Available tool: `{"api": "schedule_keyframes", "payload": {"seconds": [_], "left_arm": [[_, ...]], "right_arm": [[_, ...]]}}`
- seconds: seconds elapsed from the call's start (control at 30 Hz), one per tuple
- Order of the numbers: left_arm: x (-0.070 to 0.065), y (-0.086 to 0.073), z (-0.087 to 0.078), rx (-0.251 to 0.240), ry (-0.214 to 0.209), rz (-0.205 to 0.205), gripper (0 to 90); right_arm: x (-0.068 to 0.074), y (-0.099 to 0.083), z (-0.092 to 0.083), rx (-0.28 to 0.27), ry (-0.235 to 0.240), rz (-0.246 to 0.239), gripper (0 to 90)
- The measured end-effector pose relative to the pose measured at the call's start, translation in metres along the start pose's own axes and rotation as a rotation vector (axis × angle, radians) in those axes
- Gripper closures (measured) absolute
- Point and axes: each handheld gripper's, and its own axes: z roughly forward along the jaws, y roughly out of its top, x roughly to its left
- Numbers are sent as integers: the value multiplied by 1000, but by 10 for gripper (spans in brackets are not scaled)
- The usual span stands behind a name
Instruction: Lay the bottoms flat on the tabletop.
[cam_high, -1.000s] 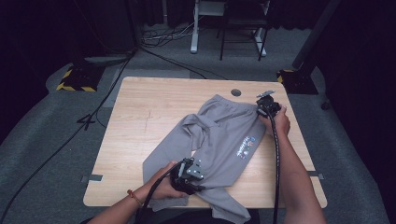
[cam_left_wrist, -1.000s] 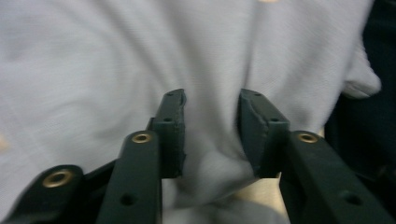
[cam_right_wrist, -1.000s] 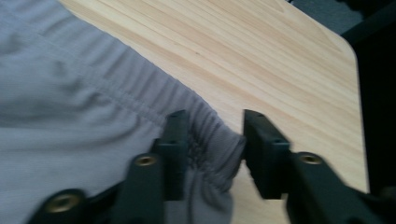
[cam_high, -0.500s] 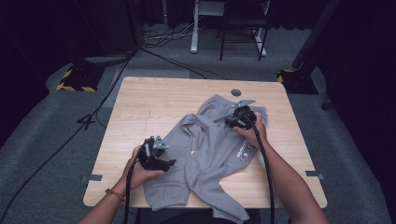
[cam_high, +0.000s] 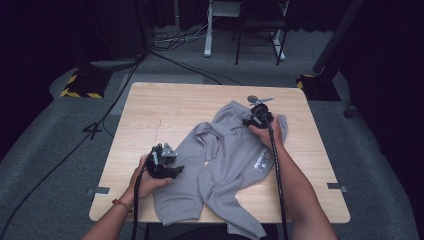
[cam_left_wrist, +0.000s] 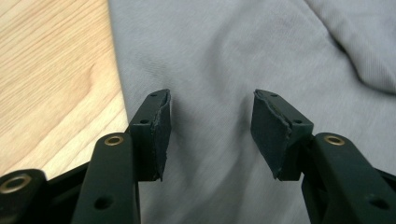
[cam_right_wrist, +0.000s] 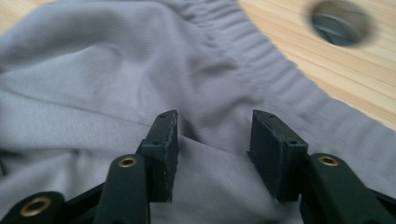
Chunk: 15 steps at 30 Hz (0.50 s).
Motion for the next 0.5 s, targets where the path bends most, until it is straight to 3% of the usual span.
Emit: {"api": "schedule_keyframes", "payload": {"seconds": [0.1, 0.2, 0.3, 0.4, 0.5], "left_arm": [[0, -5, -5, 11, -4, 11, 498], [-2, -9, -10, 18, -5, 24, 509], [-7, -12, -12, 22, -44, 66, 512], [-12, -14, -15, 38, -59, 74, 492], [-17, -16, -18, 67, -79, 82, 453]], "right_arm": [[-27, -10, -8, 0, -74, 41, 535], [-60, -23, -19, -5, -118, 90, 534], [-87, -35, -30, 16, -188, 151, 538], [-102, -45, -38, 26, -217, 183, 546], [-107, -49, -43, 37, -239, 186, 545]]}}
